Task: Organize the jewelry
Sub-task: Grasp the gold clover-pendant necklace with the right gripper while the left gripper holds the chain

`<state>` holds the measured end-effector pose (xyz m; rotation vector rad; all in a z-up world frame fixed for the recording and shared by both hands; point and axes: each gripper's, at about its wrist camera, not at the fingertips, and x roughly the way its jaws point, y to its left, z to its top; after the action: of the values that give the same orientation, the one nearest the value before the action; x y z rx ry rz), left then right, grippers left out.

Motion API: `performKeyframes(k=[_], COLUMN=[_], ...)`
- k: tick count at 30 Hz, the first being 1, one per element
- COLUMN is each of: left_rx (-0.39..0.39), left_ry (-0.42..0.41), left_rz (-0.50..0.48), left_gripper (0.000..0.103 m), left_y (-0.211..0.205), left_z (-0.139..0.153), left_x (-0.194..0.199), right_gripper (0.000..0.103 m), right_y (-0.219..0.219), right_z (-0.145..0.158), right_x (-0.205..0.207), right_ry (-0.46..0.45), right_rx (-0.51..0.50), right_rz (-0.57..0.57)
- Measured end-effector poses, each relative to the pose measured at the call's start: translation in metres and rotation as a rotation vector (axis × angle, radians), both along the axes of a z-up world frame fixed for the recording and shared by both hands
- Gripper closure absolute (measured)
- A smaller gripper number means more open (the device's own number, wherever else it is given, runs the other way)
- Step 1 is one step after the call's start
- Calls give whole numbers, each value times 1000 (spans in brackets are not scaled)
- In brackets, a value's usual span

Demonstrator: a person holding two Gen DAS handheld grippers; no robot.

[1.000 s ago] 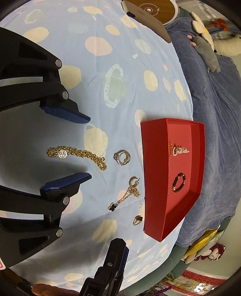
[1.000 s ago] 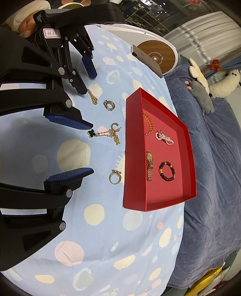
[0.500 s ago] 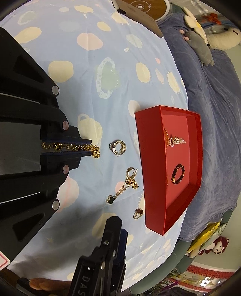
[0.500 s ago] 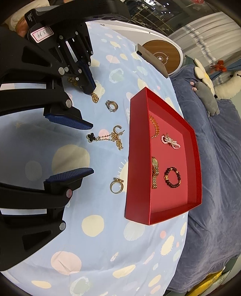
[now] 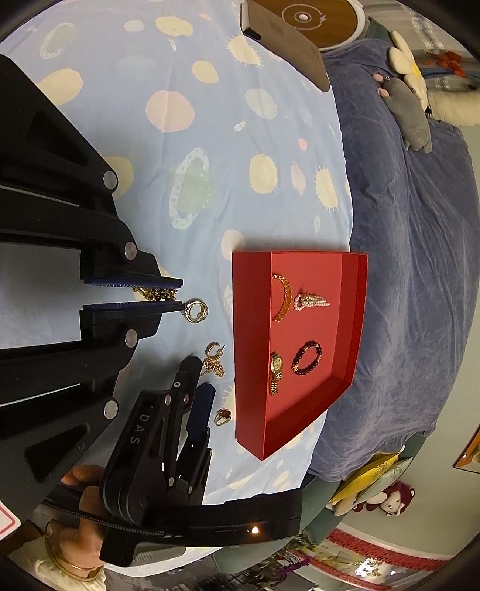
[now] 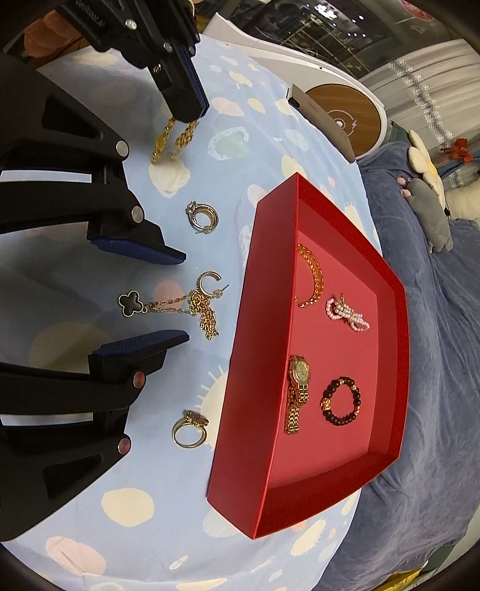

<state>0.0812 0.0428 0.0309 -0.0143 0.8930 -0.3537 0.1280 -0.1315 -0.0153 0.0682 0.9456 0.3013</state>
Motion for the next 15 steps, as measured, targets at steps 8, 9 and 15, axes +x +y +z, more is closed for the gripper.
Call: performKeyframes(k=[8, 9, 15], left_rx=[-9, -9, -12], left_ry=[10, 10, 8], left_rz=[2, 3, 5], left_gripper=[99, 99, 99], left_y=[3, 3, 3], left_z=[0, 0, 1], left_x=[1, 1, 1], right_gripper=[90, 96, 102], right_y=[-2, -4, -13], right_z=[-2, -2, 1], right_x=[6, 6, 3], right_ry=[-29, -28, -17], right_rx=[-46, -47, -18], right_rz=[-10, -15, -34])
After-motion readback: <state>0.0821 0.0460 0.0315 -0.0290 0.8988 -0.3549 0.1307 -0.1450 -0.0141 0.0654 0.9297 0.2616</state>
